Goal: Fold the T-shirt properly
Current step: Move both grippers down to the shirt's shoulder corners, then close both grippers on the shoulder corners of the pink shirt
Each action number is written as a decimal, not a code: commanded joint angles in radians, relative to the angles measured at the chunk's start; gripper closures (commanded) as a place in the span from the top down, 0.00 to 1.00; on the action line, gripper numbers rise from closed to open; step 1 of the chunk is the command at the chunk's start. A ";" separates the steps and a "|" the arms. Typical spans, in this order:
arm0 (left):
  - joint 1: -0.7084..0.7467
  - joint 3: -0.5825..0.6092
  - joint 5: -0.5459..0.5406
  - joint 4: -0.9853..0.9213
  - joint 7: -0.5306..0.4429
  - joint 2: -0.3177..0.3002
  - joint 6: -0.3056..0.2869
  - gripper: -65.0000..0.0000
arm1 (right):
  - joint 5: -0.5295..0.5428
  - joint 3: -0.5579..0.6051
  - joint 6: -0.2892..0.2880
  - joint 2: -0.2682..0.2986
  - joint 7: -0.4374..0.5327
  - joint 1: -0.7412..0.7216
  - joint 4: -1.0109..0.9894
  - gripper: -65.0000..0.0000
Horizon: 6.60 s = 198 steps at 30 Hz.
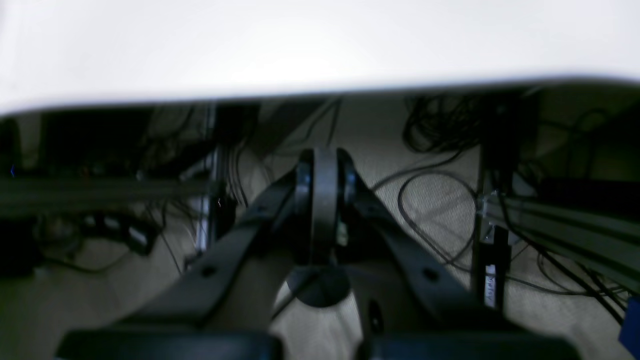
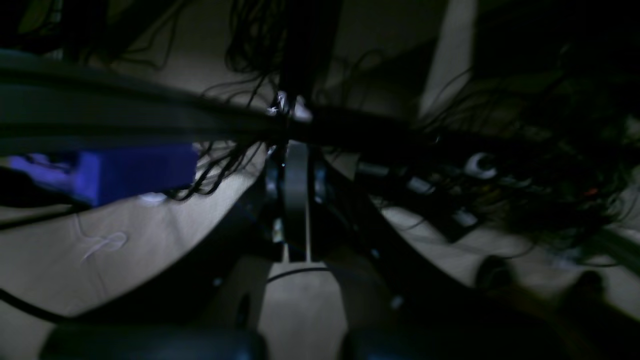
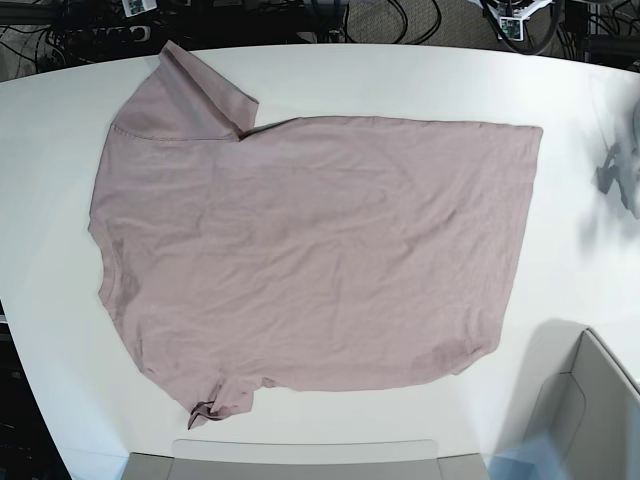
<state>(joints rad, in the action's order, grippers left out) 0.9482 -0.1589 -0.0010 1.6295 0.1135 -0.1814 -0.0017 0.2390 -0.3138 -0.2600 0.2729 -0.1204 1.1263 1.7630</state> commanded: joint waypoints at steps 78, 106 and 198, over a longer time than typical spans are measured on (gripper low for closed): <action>-0.274 -0.015 0.000 0.414 0.234 -0.007 -0.090 0.26 | 0.445 -0.422 -0.355 -0.134 -0.545 -0.493 -0.186 0.41; -0.559 -0.460 -0.971 0.096 0.846 -0.106 -0.091 0.38 | 0.540 -0.391 -0.358 -0.159 -0.638 -0.521 -0.263 0.41; -0.453 -0.379 -0.839 0.147 0.877 -0.192 -0.240 0.00 | 0.489 -0.580 -0.350 -0.129 -0.643 -0.444 0.117 0.00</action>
<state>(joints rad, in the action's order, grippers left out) 0.4904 -0.5259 -0.8379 1.7607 0.9989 -0.3607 -0.2440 0.7094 -0.8875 -0.6159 0.1295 -0.7864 0.6811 1.8641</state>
